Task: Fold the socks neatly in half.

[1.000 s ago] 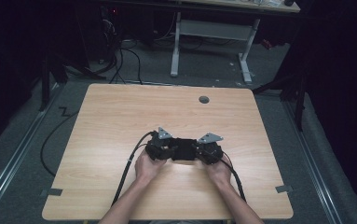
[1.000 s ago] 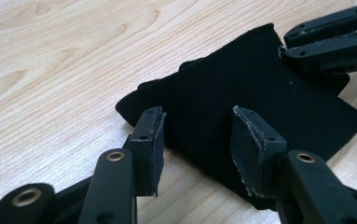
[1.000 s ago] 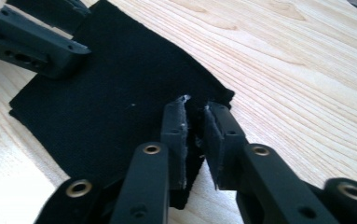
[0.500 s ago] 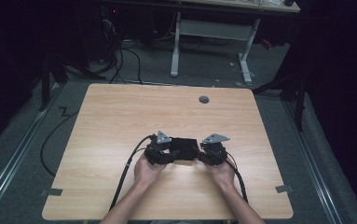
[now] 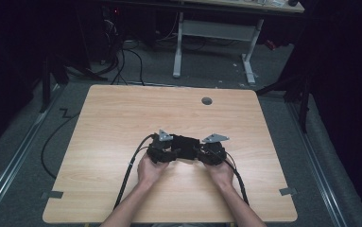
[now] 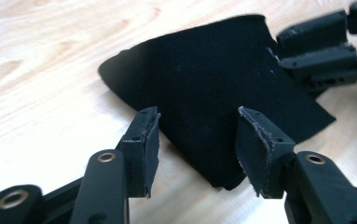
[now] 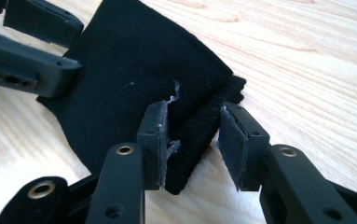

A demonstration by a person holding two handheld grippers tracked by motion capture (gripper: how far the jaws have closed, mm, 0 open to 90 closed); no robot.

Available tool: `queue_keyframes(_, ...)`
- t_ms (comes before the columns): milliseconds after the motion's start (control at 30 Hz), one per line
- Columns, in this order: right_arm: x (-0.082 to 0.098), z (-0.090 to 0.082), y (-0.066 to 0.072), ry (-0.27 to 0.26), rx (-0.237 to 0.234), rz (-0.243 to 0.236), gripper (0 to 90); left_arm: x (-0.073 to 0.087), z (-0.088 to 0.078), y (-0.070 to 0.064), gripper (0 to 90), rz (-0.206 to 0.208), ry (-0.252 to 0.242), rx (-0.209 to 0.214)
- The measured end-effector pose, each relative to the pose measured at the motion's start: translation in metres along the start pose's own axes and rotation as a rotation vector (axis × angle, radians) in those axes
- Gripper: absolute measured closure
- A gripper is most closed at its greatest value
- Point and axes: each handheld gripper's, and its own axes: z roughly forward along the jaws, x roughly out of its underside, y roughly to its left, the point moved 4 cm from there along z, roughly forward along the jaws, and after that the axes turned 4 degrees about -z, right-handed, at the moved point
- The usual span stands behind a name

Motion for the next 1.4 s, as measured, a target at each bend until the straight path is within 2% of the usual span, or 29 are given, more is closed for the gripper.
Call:
queue_keyframes(300,-0.007,0.011,-0.007,-0.008,0.004,0.030,62.9,-0.004,0.005,0.007,49.3,-0.027,-0.013,-0.006)
queue_keyframes(433,-0.006,0.010,-0.008,-0.010,0.001,0.034,62.8,-0.004,0.002,0.005,47.8,-0.010,-0.015,-0.011)
queue_keyframes(733,-0.007,0.005,-0.007,-0.016,0.001,0.042,61.7,-0.009,-0.014,0.006,46.0,-0.021,-0.060,0.000)
queue_keyframes(900,-0.010,-0.004,-0.011,-0.039,0.001,0.054,61.2,-0.009,-0.026,0.008,45.2,-0.027,-0.087,0.013)
queue_keyframes(1000,-0.012,-0.010,-0.013,-0.060,-0.001,0.061,60.9,-0.010,-0.032,0.011,44.5,-0.033,-0.105,0.011)
queue_keyframes(1167,-0.012,-0.014,-0.014,-0.062,0.000,0.065,56.9,-0.011,-0.040,0.016,43.3,-0.040,-0.122,0.000)
queue_keyframes(1300,-0.012,-0.016,-0.016,-0.080,0.000,0.078,54.3,-0.010,-0.046,0.018,43.7,-0.039,-0.118,-0.021)
queue_keyframes(1400,-0.011,-0.019,-0.018,-0.088,0.000,0.081,53.4,-0.010,-0.050,0.020,43.1,-0.042,-0.132,-0.020)
